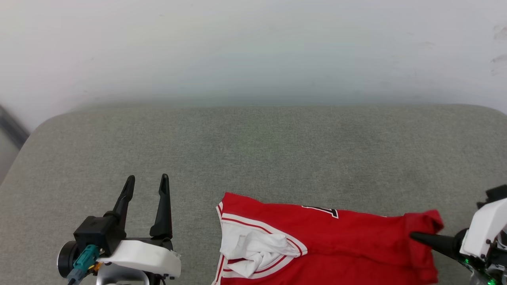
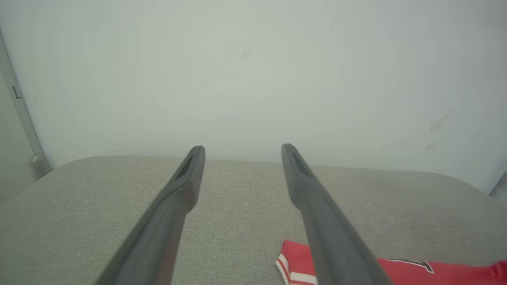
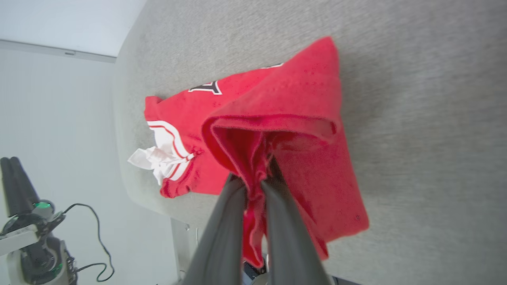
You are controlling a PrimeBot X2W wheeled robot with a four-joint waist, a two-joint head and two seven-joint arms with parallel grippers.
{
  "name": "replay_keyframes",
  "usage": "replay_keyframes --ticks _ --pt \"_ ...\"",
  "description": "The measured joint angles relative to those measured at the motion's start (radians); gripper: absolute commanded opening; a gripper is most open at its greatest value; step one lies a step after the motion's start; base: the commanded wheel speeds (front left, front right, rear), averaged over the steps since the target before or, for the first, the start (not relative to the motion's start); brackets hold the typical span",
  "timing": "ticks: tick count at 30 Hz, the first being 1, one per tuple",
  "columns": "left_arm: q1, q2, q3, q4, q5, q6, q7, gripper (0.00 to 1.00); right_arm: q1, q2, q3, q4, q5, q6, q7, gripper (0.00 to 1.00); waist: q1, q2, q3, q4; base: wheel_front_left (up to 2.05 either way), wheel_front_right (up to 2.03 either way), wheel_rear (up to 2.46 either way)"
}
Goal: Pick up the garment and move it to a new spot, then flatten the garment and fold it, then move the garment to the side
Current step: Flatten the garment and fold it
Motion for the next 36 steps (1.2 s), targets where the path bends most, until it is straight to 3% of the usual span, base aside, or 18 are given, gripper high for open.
replay_keyframes --ticks 3,6,9,19,27,28,30,31,36 --pt "0.0 0.0 -0.006 -0.002 0.0 -0.002 -0.002 1.0 -0.031 0.058 -0.032 0.002 0.086 0.0 0.086 0.0 0.0 0.0 -0.001 0.006 0.0 0.0 0.0" --pt "-0.001 -0.001 -0.013 -0.002 0.0 -0.005 0.003 1.0 -0.044 0.074 -0.034 0.037 0.176 0.0 0.129 0.0 0.0 0.0 0.0 0.016 0.0 0.0 0.0" --pt "-0.005 -0.001 -0.02 -0.001 -0.001 -0.009 0.011 1.0 -0.064 0.074 0.056 0.125 0.33 0.0 0.109 0.0 0.0 0.0 0.002 0.029 0.0 0.0 0.0" --pt "-0.044 -0.007 -0.041 0.011 -0.002 -0.024 0.018 1.0 -0.122 0.077 0.486 0.265 0.601 0.0 -0.128 0.0 0.0 0.0 0.038 0.075 0.0 0.0 0.0" --pt "-0.083 -0.021 -0.052 0.032 -0.004 -0.037 0.005 1.0 -0.205 0.077 0.728 0.314 0.653 0.0 -0.316 0.0 0.0 0.0 0.092 0.106 0.0 0.0 0.0" --pt "-0.088 -0.022 -0.053 0.036 -0.005 -0.04 0.001 1.0 -0.213 0.077 0.745 0.323 0.639 0.0 -0.344 0.08 0.0 0.0 0.099 0.109 0.0 0.0 0.0" --pt "-0.092 -0.025 -0.055 0.044 -0.006 -0.044 -0.003 1.0 -0.226 0.077 0.777 0.346 0.621 0.0 -0.372 0.47 0.0 0.0 0.11 0.114 0.0 0.0 0.0" --pt "-0.095 -0.026 -0.055 0.049 -0.006 -0.044 -0.004 1.0 -0.23 0.077 0.791 0.353 0.608 0.0 -0.387 1.0 0.0 0.0 0.114 0.116 0.0 0.0 0.0" --pt "-0.099 -0.028 -0.054 0.066 -0.008 -0.046 -0.012 1.0 -0.242 0.077 0.835 0.362 0.59 0.0 -0.424 1.0 0.0 0.0 0.119 0.113 0.0 0.0 0.0"
